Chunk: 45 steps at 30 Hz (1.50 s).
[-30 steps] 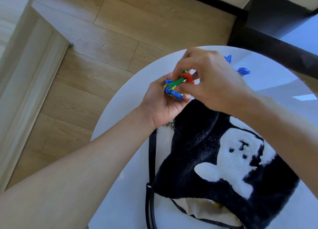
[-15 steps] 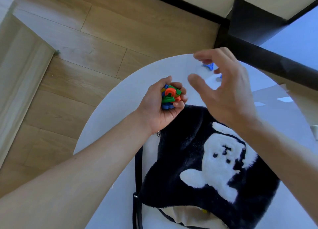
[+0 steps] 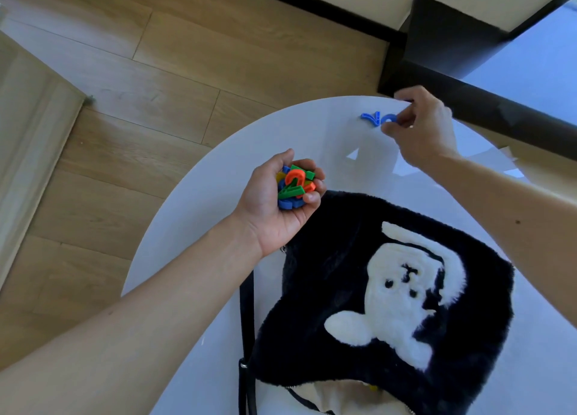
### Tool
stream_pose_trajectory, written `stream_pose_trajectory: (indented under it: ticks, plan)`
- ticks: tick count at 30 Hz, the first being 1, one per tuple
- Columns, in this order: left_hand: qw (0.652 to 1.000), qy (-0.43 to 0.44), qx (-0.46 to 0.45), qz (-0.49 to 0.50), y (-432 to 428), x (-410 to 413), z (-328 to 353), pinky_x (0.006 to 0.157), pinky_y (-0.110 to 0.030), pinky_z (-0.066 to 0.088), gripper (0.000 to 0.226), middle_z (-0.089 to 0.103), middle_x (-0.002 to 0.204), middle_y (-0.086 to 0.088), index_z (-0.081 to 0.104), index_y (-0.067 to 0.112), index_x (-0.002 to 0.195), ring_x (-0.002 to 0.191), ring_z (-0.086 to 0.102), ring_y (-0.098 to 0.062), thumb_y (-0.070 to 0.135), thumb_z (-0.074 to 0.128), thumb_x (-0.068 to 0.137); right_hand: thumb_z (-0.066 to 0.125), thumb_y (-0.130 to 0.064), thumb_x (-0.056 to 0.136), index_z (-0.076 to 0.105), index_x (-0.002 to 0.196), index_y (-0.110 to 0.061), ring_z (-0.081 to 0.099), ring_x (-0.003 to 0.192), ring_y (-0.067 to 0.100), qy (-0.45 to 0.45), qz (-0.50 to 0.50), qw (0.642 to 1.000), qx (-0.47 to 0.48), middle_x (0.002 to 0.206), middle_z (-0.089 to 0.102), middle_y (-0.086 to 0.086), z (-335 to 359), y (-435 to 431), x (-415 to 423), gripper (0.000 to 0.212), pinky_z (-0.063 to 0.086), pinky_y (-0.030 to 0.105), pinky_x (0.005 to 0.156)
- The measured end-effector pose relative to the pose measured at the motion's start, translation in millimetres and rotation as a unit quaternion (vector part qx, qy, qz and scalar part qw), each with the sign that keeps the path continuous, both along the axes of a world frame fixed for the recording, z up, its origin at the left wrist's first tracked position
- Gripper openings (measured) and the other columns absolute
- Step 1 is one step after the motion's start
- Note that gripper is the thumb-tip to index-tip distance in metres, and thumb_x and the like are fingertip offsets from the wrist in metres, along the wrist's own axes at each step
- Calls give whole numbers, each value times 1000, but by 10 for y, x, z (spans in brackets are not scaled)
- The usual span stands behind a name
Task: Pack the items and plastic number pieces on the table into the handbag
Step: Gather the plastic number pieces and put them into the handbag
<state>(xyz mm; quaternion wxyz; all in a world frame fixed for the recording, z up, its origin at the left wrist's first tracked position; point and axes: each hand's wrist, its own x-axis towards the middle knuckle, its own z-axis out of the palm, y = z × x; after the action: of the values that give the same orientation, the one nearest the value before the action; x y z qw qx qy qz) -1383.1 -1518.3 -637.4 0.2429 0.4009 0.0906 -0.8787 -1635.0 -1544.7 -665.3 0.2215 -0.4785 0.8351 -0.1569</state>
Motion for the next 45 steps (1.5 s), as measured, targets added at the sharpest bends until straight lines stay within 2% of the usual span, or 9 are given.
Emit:
stream_pose_trajectory:
  ticks: [4, 8, 17, 23, 27, 29, 33, 35, 45]
  plan:
    - [1000, -3, -2, -1, -1, 15, -11, 44, -18, 43, 42, 63, 73, -12, 64, 4, 71, 67, 57, -18, 31, 49, 99, 74, -16, 90, 42, 149, -18, 44, 105, 18, 6, 47, 997, 55, 97, 62, 5, -50, -225, 70, 67, 42, 35, 83]
    - [1000, -9, -10, -6, -25, 10, 12, 44, -18, 42, 41, 62, 73, -13, 63, 4, 71, 66, 56, -18, 30, 48, 99, 75, -24, 88, 61, 129, -19, 42, 97, 18, 59, 41, 994, 78, 121, 60, 15, -174, -293, 56, 44, 38, 33, 77]
    - [999, -33, -35, -21, -35, 48, 31, 45, -17, 42, 40, 63, 71, -12, 63, 4, 74, 67, 55, -17, 30, 47, 100, 74, -24, 90, 66, 112, -17, 50, 89, 19, 33, 29, 995, 85, 110, 61, 10, -169, -179, 32, 24, 38, 23, 65]
    - [996, -61, -54, -47, 62, -16, 148, 44, -18, 44, 41, 63, 72, -12, 64, 4, 77, 66, 55, -18, 31, 45, 101, 76, -21, 88, 65, 102, -20, 51, 62, 14, -205, -12, 979, -1, 77, 60, 7, 430, 78, 400, 17, 45, 30, 64]
    - [996, -30, -54, -68, 270, -188, 319, 45, -18, 44, 33, 61, 72, -10, 63, 5, 84, 64, 55, -18, 28, 45, 99, 74, -10, 88, 65, 102, -14, 65, 69, 21, -362, 140, 922, -15, 83, 67, 11, 1096, 625, 812, 17, 56, 36, 73]
    - [995, -13, -73, -70, 401, -267, 385, 50, -20, 48, 30, 62, 75, -6, 65, 9, 83, 64, 58, -14, 23, 44, 98, 76, -18, 83, 67, 99, -19, 64, 72, 30, -300, 206, 932, 6, 84, 68, 8, 1210, 862, 889, 19, 55, 48, 72]
    - [989, 10, -103, -103, 657, -372, 517, 65, -23, 54, 29, 65, 86, -5, 68, 11, 87, 77, 61, -16, 23, 45, 98, 81, -27, 76, 70, 91, -30, 54, 71, 2, -179, 224, 958, 22, 87, 52, -8, 1304, 1195, 822, 19, 49, 27, 61]
    - [987, 11, -110, -116, 768, -408, 567, 62, -22, 53, 28, 63, 84, -4, 67, 11, 87, 74, 60, -14, 25, 46, 99, 83, -29, 72, 72, 91, -30, 55, 77, -4, -173, 221, 960, 5, 91, 49, -8, 1342, 1339, 797, 22, 53, 30, 60]
    - [996, 22, -64, -56, 1584, -362, 727, 62, -24, 59, 38, 70, 82, -9, 71, 4, 89, 70, 67, -17, 33, 50, 101, 74, -40, 76, 73, 98, -34, 49, 96, 5, -36, 317, 940, -118, 90, 60, -23, 1525, 2130, 814, 22, 37, 24, 86]
